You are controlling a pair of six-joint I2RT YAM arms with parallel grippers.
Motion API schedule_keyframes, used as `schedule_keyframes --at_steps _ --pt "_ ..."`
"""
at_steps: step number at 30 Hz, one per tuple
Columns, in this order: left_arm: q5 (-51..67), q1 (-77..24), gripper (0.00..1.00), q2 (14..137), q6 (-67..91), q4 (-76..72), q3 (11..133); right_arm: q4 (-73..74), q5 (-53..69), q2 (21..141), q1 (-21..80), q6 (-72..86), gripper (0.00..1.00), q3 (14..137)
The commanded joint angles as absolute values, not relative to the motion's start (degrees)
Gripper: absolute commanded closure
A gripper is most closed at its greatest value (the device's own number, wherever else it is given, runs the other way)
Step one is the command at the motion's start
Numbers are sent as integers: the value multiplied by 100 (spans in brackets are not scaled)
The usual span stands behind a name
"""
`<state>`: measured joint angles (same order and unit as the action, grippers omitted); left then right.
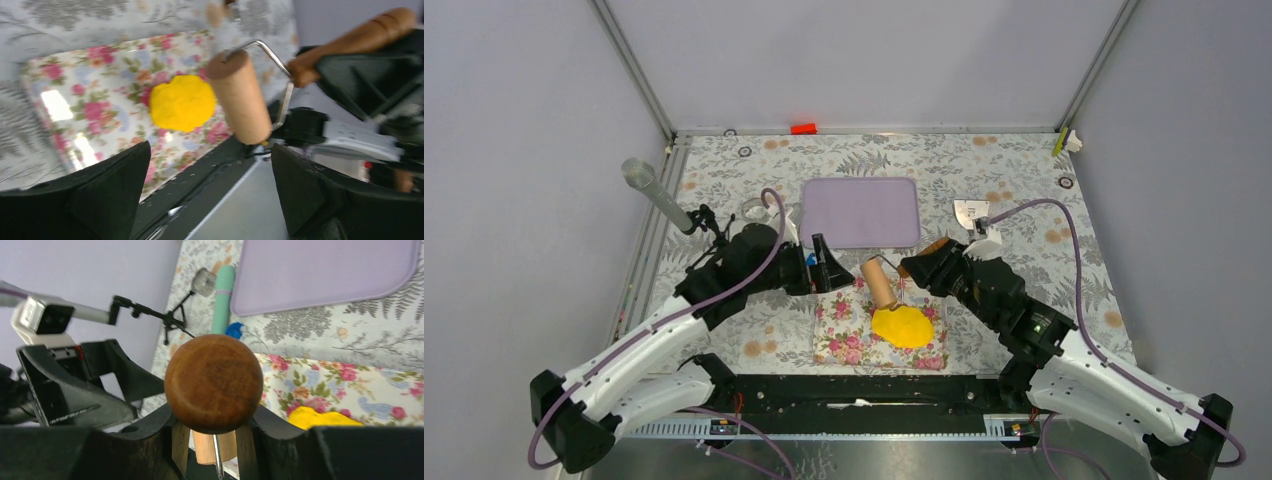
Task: Roll out the dumpling wrappers from the dough
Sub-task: Flatten out the dough on the work surface.
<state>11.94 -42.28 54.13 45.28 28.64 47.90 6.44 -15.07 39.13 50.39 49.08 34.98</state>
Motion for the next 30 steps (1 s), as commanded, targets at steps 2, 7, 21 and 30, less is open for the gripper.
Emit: schedule_keyframes --at_steps 2,7,21,30 --pt "2707 -4036 1 4912 5726 130 3833 -1381 -1853 3614 5000 5776 100 3112" --pt "3095 -4024 1 5135 6084 -646 3591 -1997 -1816 3676 4988 6337 100 2874" --pt "3677 -3832 2 5928 7043 -2715 3419 -3124 -1438 3877 4997 7552 100 2151" --pt "3724 -3841 33 6243 7108 -2909 3671 -3752 -1411 4088 4992 7890 100 1918"
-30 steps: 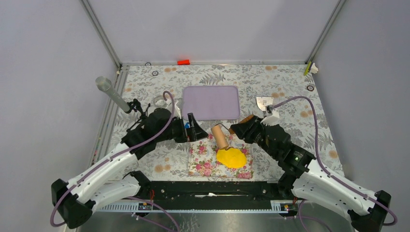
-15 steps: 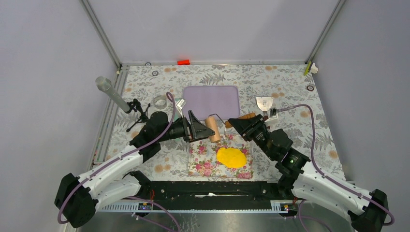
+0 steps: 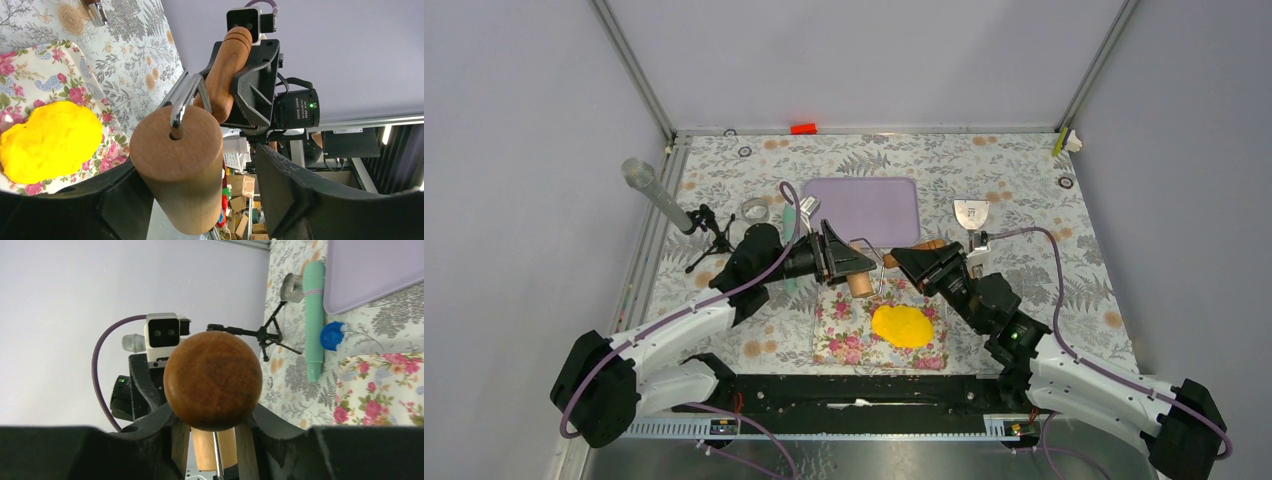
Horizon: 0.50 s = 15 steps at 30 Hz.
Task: Roll out the dumpling wrappers from the dough
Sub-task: Flatten out the dough on the work surface.
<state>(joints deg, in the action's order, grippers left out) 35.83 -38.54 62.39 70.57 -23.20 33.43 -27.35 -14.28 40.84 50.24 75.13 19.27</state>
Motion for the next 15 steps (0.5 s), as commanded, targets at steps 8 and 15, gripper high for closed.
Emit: schedule_keyframes --at_steps 8,15 --pt "4108 -3600 100 6346 6437 -1833 4190 -3116 -776 3672 4992 7770 91 1708" --pt "5339 -3219 100 6516 5597 -574 5025 -1504 -137 2542 4895 6365 22 2165"
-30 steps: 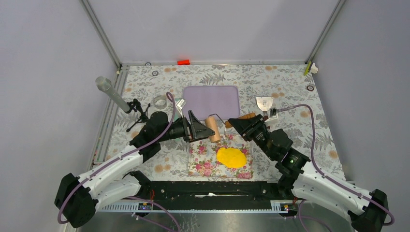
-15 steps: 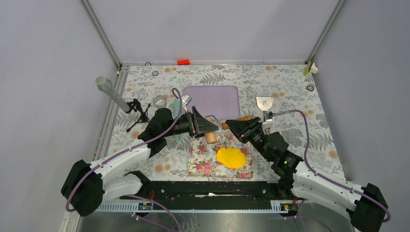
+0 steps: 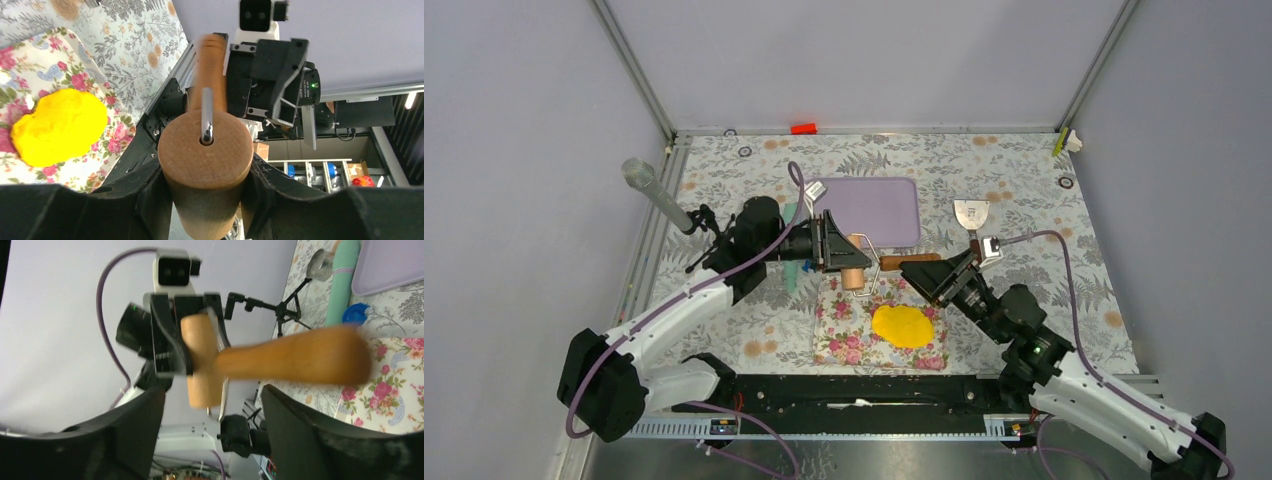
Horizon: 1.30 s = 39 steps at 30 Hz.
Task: Roll out the dumpling wrappers from the dough
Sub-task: Flatten out the dough on the work surface.
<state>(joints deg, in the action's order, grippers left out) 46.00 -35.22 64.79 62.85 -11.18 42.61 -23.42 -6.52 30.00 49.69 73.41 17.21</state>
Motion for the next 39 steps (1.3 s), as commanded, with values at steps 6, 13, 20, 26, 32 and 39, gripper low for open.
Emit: schedule_keyframes --at_steps 6,13,20,26,32,39 --pt "5855 -3117 100 6510 5379 -186 5370 -934 801 2658 4878 5563 13 2805" --pt "6073 -3041 100 6390 5278 98 5799 -392 517 2620 4878 5240 8 3057" --pt "6345 -3045 100 6438 3943 2103 6771 -515 1212 2976 4831 4226 0 3375" --pt "6293 -3069 100 6299 2285 4079 7829 -1678 2777 3937 4421 3911 1 3590" --pt "3735 -3611 100 6442 995 6099 8877 -3472 4044 4877 3530 4604 0 3578" --pt "1582 -4256 100 6641 1173 6600 9146 -3954 4364 5371 3338 4704 0 3655"
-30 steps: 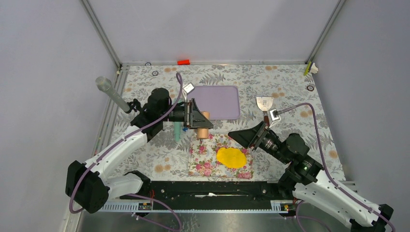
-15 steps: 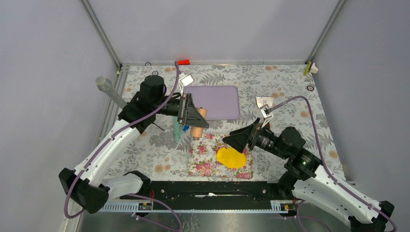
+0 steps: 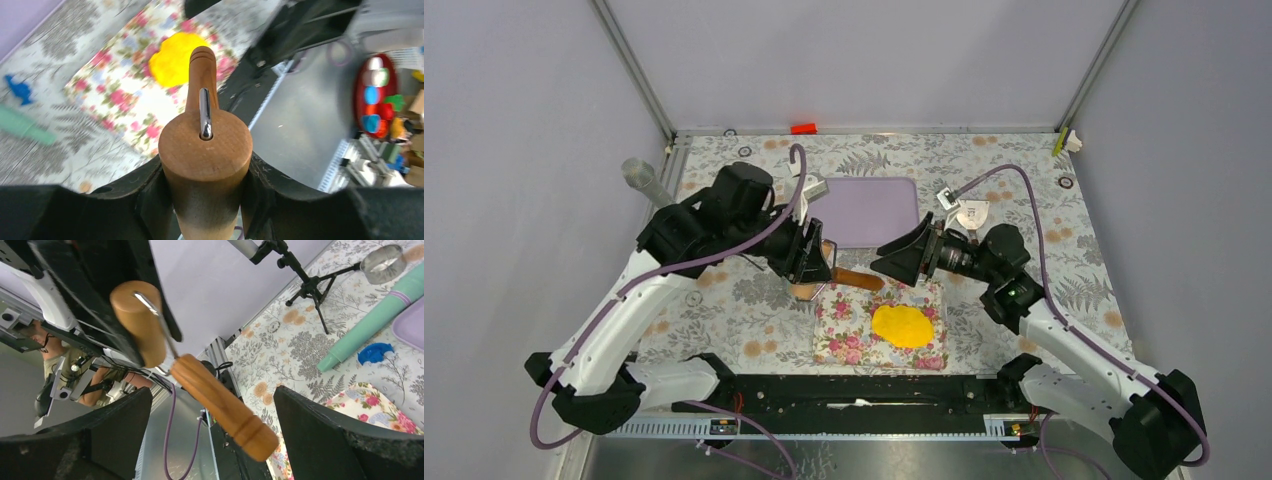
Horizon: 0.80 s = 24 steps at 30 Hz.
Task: Roll out the dumpling wrappers from the dough
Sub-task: Flatten out the dough on the work surface.
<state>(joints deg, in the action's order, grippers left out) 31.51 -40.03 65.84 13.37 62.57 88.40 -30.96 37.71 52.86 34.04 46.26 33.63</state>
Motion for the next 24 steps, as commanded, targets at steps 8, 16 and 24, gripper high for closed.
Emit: schedule_keyframes --at_steps 8,16,24 --pt "1387 -4548 100 6242 755 6490 9267 -4973 5242 5544 3302 4799 0 3509" --pt "1591 -4635 100 5841 93 6532 9196 -6138 4978 5460 3305 4493 0 3019" --pt "1963 -4770 100 5882 -164 6537 9281 -7412 4716 5632 3305 4285 1 2574"
